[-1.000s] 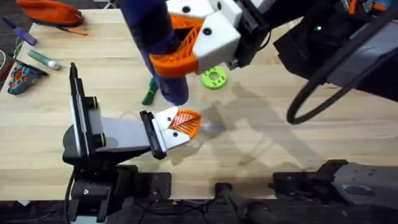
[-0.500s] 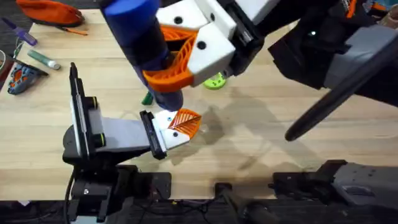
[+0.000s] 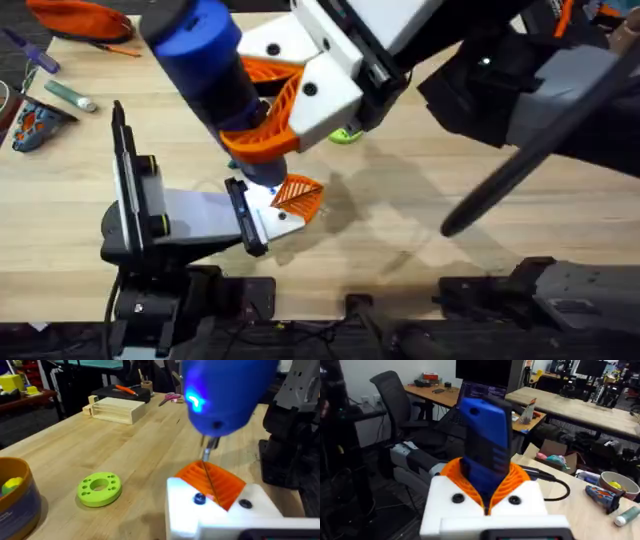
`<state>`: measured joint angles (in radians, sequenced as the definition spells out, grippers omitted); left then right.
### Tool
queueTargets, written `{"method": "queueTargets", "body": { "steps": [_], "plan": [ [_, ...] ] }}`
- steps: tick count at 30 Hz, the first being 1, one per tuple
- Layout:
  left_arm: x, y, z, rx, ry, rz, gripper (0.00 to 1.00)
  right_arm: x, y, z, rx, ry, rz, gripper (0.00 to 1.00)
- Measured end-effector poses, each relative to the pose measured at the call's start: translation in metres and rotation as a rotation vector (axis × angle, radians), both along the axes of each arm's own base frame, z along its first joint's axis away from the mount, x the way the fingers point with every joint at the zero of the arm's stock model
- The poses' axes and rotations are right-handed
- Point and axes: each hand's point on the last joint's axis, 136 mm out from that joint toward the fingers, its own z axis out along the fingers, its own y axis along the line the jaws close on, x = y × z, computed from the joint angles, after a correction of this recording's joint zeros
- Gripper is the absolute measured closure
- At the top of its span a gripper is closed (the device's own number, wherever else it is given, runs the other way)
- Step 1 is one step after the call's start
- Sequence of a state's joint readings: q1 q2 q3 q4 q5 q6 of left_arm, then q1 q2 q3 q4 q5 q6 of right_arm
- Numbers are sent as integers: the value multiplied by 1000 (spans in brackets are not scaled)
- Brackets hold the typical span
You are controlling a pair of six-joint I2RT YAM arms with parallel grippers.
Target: Pick up the gripper from the table and insert it into the empty holder that is missing its gripper. Then pick up a screw, insert it into the mounting hole, and use the screwdriver to tighten it. Finally, clean up the table by picking up the vegetable and placing it into the bucket.
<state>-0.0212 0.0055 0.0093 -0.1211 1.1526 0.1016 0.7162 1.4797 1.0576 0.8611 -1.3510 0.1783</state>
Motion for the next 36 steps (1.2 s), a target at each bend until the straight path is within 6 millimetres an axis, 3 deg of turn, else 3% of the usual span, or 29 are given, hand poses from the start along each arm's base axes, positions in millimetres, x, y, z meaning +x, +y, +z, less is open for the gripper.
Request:
{"method": "queueTargets", "body": {
  "steps": [19, 36],
  "plan": [
    [0, 0, 0, 0, 0, 0, 985, 21, 6, -14, -10, 54, -105, 979],
    [0, 0, 0, 0, 0, 0, 985, 22, 4, -13, 4, 102, -127, 979]
  ]
}}
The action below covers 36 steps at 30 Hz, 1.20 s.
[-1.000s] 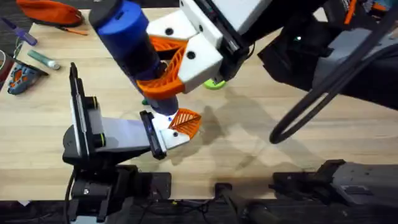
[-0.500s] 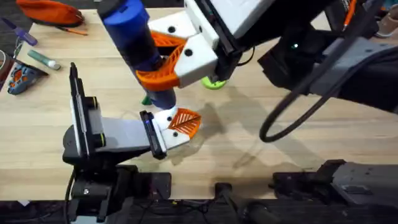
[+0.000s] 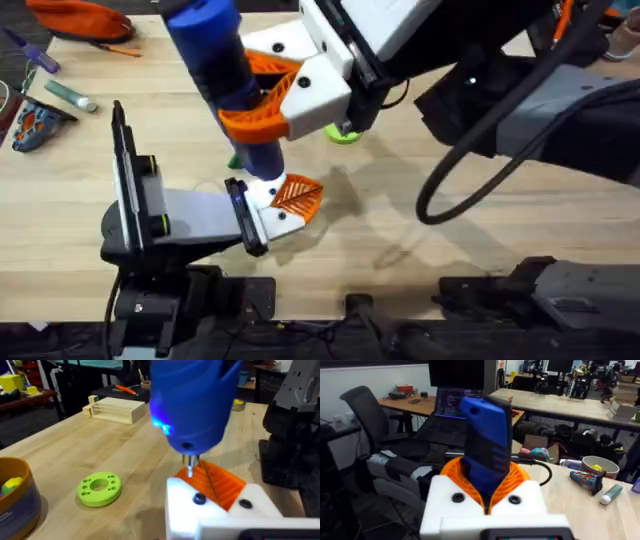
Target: Pick up the gripper from the table and insert it into the empty holder that is missing its gripper. Then pick up a screw, insert it into the mounting hole, and use the screwdriver to tighten it. Finally, clean up the table by picking up the vegetable and placing it into the bucket.
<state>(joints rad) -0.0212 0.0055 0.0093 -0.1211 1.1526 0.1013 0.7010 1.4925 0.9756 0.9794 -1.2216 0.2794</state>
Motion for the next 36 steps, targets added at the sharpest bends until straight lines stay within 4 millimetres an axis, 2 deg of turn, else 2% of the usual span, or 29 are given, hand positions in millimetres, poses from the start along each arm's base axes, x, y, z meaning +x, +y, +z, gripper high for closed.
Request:
{"method": "queueTargets", "body": {
  "steps": [36],
  "plan": [
    [0, 0, 0, 0, 0, 0, 985, -10, 6, -8, -22, 3, 31, 979]
  ]
}}
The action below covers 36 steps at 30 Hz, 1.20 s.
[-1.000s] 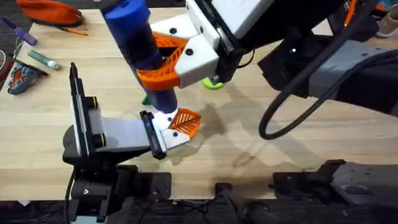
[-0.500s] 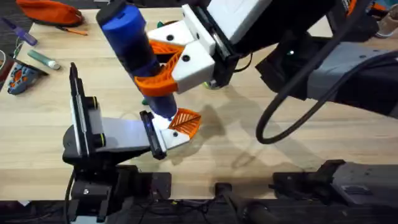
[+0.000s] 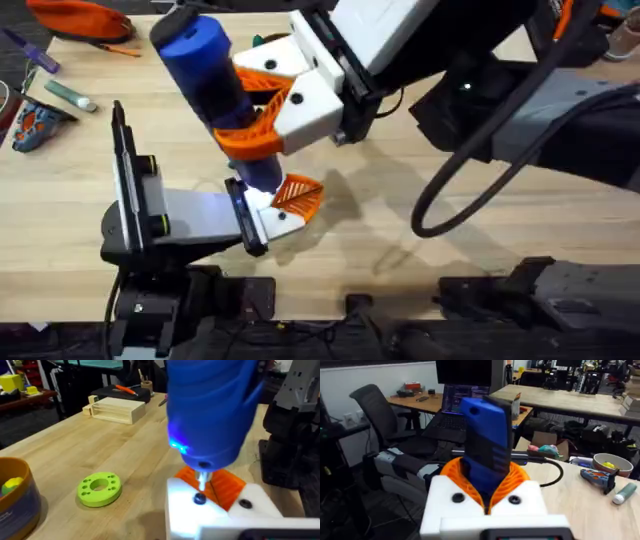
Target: Pick up the gripper from the table and insert it into the empty holder that is missing its gripper. Then pick up a screw, insert it into the mounting hole, and use the screwdriver to tighten it. Finally, clean up the table by picking up the vegetable and placing it into the bucket.
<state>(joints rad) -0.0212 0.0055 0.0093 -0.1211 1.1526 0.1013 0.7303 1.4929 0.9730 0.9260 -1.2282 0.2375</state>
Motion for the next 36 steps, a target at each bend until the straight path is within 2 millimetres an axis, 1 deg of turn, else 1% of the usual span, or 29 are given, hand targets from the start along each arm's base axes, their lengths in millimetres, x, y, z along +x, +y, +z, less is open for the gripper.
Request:
{"method": "queueTargets", "body": {
  "steps": [23, 30, 36],
  "plan": [
    [0, 0, 0, 0, 0, 0, 985, 0, 0, -1, 0, -5, -1, 979],
    [0, 0, 0, 0, 2, 0, 985, 6, 5, -11, -18, 17, -2, 979],
    [-1, 0, 0, -2, 5, -3, 985, 5, 5, -11, -15, 13, 0, 979]
  ]
}}
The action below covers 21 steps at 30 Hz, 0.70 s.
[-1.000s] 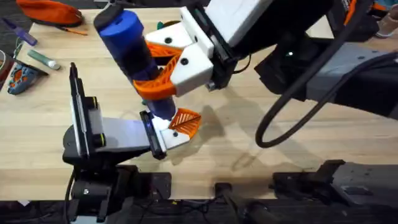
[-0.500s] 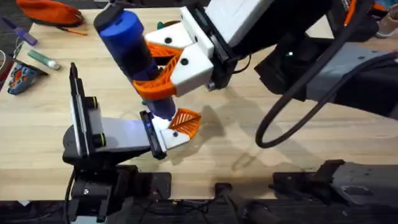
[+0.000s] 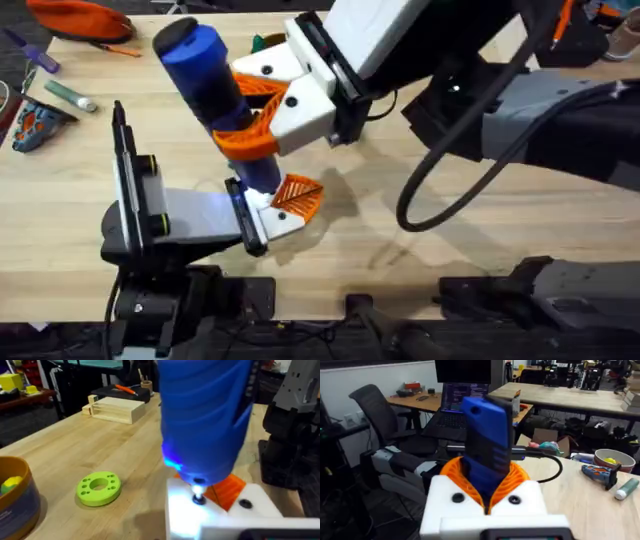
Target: Pick up the gripper from the table and insert it into the empty holder that is missing its gripper. Then pick up a screw, insert it into the mounting hole, and use the screwdriver to tighten it. Finally, clean up the table by picking up the vegetable and placing it into the bucket.
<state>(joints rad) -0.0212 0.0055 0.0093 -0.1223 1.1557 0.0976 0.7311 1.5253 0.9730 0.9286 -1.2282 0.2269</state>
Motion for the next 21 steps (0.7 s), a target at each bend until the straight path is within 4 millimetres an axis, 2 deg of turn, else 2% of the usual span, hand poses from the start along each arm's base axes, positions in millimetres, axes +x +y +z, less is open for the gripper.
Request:
{"method": "queueTargets", "body": {
  "steps": [13, 21],
  "plan": [
    [0, 0, 0, 0, 1, -1, 985, -1, 0, 0, 2, -5, 5, 979],
    [0, 0, 0, 0, 0, -1, 985, -7, -5, 24, 96, -86, 20, 979]
  ]
}}
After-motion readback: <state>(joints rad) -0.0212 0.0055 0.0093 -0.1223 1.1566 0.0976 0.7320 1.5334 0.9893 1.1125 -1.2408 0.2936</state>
